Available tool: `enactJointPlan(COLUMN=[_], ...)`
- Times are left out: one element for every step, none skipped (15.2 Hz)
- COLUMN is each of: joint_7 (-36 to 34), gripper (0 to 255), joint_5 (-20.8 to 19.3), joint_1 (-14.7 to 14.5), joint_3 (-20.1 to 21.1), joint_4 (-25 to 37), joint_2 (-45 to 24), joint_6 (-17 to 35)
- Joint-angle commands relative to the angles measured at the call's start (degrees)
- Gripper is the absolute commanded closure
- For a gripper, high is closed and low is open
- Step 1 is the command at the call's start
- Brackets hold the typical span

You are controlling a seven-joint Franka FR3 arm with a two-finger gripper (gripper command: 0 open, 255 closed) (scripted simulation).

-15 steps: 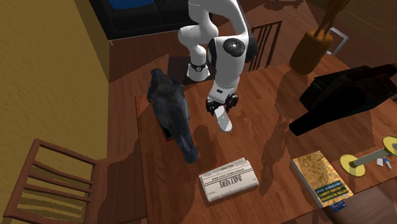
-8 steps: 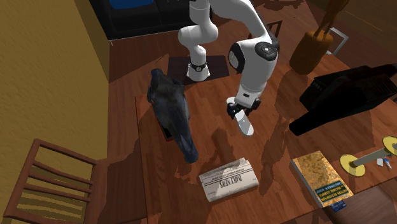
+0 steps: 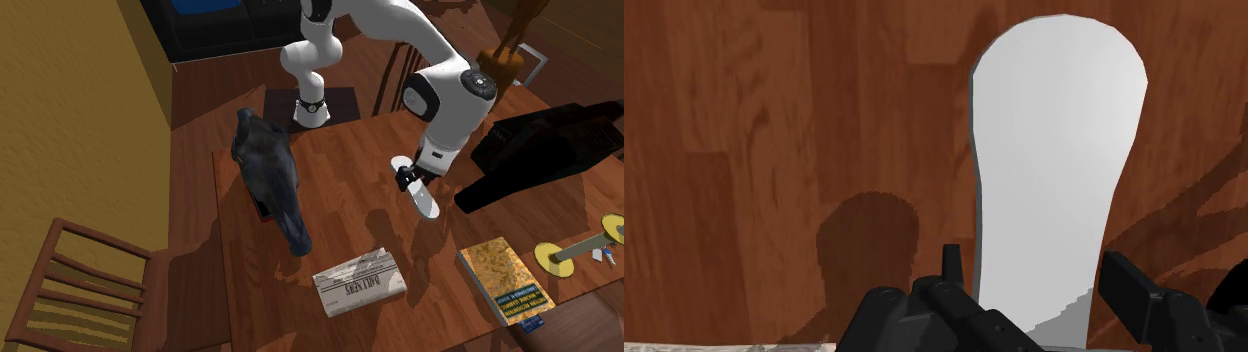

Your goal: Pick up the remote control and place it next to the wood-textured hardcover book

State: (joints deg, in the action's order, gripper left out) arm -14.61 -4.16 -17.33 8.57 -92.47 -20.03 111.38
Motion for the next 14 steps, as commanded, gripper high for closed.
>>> enactJointPlan(joint_7=[-2.06,-3.02,-3.95,-4.85,-5.82,-5.84,-5.87,-5.91,-5.95,-5.99,-6.02,-6.06,-6.1,-6.14], gripper=[255,255,255,255,255,255,255,255,255,255,255,255,255,255], joint_5=[-0.63,-0.94,-1.25,-1.57,-1.93,-1.94,-1.97,-2.0,-2.03,-2.07,-2.11,-2.15,-2.2,-2.24], joint_1=[-1.6,-2.47,-3.35,-4.26,-5.31,-5.32,-5.31,-5.29,-5.28,-5.26,-5.26,-5.25,-5.24,-5.23], joint_3=[0.47,0.66,0.83,0.99,1.13,1.08,1.05,1.03,1.01,0.99,0.96,0.94,0.92,0.89], joint_4=[4.73,7.35,10.14,13.11,16.74,16.13,15.55,14.95,14.41,13.88,13.4,12.92,12.45,12.0], joint_2=[-3.33,-5.06,-6.87,-8.78,-11.08,-11.18,-11.3,-11.42,-11.56,-11.72,-11.9,-12.09,-12.28,-12.49], joint_6=[-1.48,-2.42,-3.44,-4.55,-5.93,-5.22,-4.51,-3.81,-3.12,-2.44,-1.78,-1.11,-0.45,0.2])
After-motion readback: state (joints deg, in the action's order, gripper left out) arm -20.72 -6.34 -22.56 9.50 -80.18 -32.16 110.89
